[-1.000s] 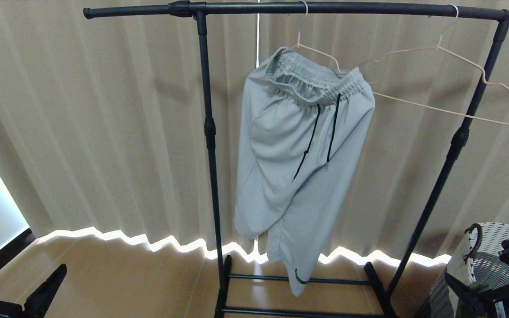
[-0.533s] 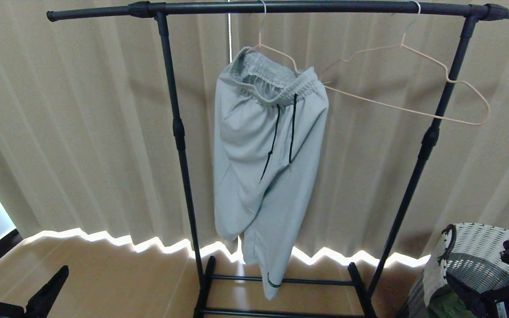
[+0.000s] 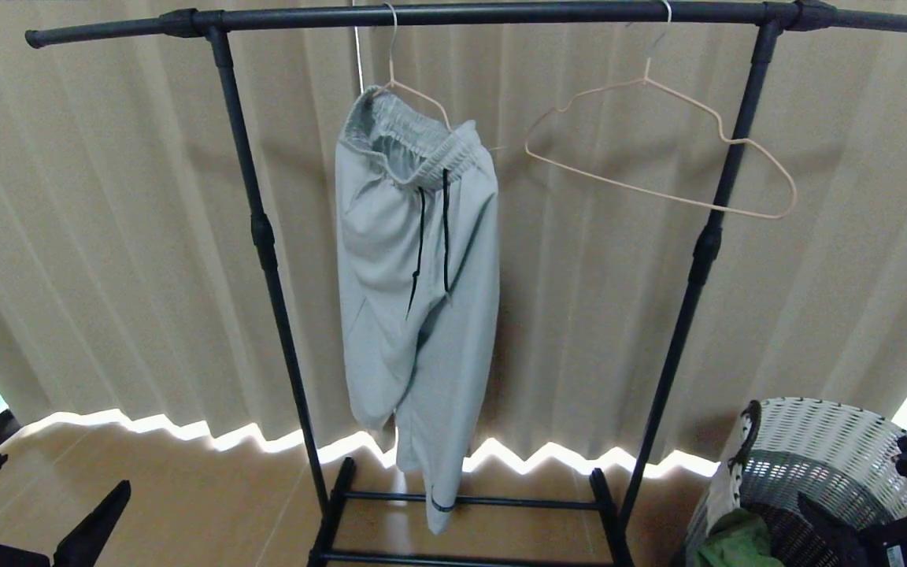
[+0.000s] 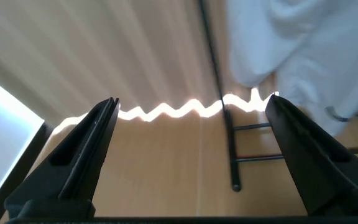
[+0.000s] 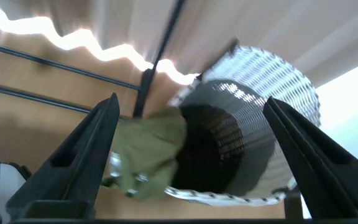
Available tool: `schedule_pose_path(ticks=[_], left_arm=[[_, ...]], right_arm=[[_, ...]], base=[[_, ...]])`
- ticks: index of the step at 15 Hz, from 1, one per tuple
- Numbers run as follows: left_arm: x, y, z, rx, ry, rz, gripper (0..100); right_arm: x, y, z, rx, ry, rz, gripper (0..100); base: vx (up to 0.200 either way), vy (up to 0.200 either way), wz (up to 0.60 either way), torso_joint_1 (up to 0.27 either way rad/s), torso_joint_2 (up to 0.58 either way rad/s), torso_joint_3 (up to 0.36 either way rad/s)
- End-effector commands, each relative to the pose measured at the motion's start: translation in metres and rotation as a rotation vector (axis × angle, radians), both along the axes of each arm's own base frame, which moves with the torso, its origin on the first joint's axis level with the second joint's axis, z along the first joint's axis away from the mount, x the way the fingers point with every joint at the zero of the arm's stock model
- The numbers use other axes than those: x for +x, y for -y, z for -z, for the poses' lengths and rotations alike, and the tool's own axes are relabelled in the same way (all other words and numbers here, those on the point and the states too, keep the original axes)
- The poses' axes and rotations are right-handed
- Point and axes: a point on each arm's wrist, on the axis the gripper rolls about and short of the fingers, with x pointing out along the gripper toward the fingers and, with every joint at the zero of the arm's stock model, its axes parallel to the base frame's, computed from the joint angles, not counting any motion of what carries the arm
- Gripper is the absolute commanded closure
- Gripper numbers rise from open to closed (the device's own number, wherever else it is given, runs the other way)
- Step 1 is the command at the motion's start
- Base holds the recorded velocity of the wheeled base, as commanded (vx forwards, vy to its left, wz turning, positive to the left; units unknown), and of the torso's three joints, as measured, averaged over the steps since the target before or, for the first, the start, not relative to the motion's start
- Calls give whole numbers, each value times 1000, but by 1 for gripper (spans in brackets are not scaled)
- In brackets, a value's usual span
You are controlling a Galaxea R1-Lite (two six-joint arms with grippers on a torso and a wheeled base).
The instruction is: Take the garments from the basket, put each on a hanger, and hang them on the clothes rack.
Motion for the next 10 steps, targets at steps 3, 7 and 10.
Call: schedule_pose_path(ticks=[3, 7, 10], left_arm=[[0, 1, 0, 0, 0, 7, 0], [-2, 1, 0, 6, 6, 10, 0], [-3, 1, -1, 4, 17, 22, 0]], right_arm=[[-1, 0, 1, 7, -1, -4, 0], [8, -2, 10, -115, -96, -66, 0], [24, -7, 30, -230, -260, -162, 0]], base=[[0, 0, 0, 0, 0, 0], [0, 0, 0, 0, 0, 0], [0, 0, 0, 0, 0, 0]])
